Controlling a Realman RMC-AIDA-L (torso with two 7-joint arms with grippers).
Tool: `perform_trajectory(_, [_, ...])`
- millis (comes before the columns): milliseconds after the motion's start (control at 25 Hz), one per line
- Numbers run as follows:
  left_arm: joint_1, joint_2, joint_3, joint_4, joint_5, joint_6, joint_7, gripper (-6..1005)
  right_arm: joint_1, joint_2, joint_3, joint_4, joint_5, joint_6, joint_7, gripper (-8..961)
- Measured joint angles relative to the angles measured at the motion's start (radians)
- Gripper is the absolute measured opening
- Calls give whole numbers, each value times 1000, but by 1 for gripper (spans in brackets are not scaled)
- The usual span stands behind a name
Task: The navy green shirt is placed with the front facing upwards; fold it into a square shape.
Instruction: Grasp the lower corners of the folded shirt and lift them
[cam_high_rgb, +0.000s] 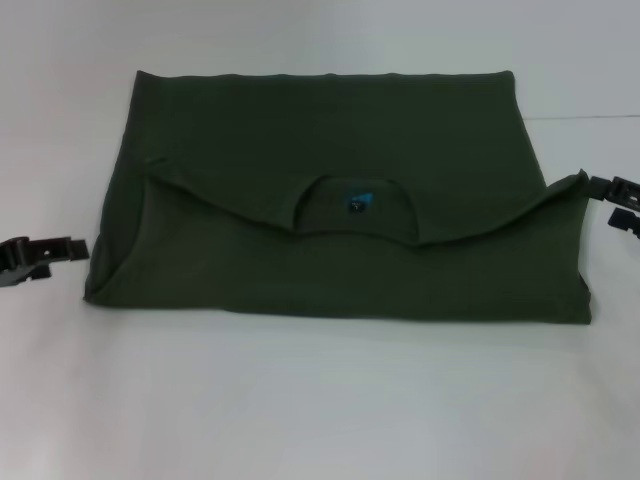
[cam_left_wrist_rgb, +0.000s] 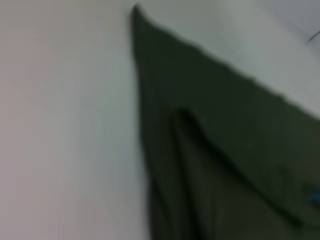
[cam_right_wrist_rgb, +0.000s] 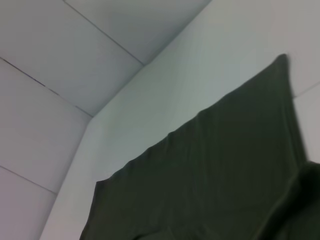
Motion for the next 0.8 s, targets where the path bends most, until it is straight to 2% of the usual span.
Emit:
perform_trajectory(80, [-26,15,-4,10,78,27,-50,739,-8,1,0,-1,0,-2,0,946])
perform_trajectory(160, [-48,20,-1,7,125,33,-74,739,-9,6,-1,-1,0,-1,-5,947])
perform_trajectory(320, [-71,14,38,-23,145,-8,-87,738,-5,15,-6,-1,-1,6,-15,947])
perform_trajectory(560, [-95,12,72,-99,145,-77,-97,738,0,17,-22,-1,-2,6,-17,947])
perform_trajectory(800, [-104,10,79,-128,147,-111,-123,737,1,18,-22,0,-2,6,-17,947])
